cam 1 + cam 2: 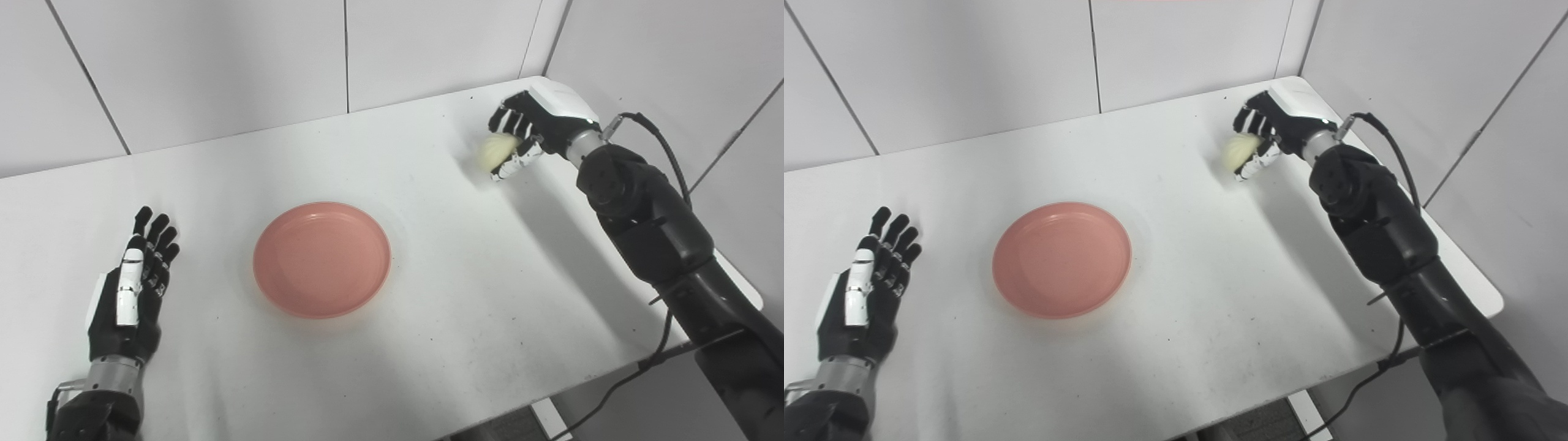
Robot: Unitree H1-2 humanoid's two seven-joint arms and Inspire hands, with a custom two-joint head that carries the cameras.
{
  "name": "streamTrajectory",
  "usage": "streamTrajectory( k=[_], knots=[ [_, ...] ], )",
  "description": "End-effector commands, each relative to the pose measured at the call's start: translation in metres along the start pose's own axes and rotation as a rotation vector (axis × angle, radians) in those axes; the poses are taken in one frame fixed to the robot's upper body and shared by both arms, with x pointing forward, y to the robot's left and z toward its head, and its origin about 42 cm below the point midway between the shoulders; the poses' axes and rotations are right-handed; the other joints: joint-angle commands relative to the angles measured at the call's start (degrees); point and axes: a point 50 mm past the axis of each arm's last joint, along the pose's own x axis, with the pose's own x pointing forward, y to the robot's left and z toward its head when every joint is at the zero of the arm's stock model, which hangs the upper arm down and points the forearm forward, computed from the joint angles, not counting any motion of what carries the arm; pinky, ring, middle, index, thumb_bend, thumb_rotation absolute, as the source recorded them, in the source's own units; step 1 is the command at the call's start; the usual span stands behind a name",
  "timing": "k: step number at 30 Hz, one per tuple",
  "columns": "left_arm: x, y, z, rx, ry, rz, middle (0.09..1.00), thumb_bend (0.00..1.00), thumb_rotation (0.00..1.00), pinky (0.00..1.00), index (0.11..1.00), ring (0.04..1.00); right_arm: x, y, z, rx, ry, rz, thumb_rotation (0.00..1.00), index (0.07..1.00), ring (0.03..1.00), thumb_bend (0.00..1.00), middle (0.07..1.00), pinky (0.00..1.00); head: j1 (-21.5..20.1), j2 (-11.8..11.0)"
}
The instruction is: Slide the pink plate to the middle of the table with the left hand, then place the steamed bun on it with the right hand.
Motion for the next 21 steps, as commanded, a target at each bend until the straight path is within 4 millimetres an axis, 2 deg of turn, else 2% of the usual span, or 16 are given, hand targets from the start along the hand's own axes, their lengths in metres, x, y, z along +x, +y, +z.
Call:
streamTrajectory(
  k=[1, 4, 8, 17, 21],
  knots=[
    [-0.019, -0.014, -0.033, -0.050, 0.115, 0.012, 0.989, 0.39, 1.00, 0.99, 1.000, 0.985, 0.004, -0.036, 0.027, -0.031, -0.065, -0.086, 0.00, 0.537, 0.460, 0.52, 0.450, 0.39, 1.46, 0.16],
    [-0.018, -0.024, -0.034, -0.054, 0.116, 0.004, 0.994, 0.37, 1.00, 1.00, 1.000, 0.993, 0.007, -0.042, 0.052, -0.035, -0.118, -0.078, 0.00, 0.536, 0.439, 0.52, 0.434, 0.36, 3.27, 0.31],
    [-0.014, -0.037, -0.034, -0.051, 0.120, 0.000, 0.993, 0.36, 1.00, 1.00, 1.000, 0.992, 0.011, -0.045, 0.084, -0.038, -0.204, -0.051, 0.00, 0.537, 0.446, 0.52, 0.437, 0.37, 6.22, 0.65],
    [-0.006, -0.060, -0.034, -0.018, 0.148, 0.005, 1.000, 0.34, 1.00, 1.00, 1.000, 1.000, 0.018, -0.033, 0.158, -0.053, -0.439, 0.020, 0.00, 0.532, 0.441, 0.52, 0.462, 0.39, 12.89, 1.61],
    [-0.002, -0.067, -0.035, -0.010, 0.148, 0.008, 1.000, 0.32, 1.00, 0.98, 1.000, 0.995, 0.018, -0.024, 0.182, -0.054, -0.499, 0.057, 0.00, 0.532, 0.437, 0.52, 0.461, 0.38, 15.07, 2.09]
  ],
)
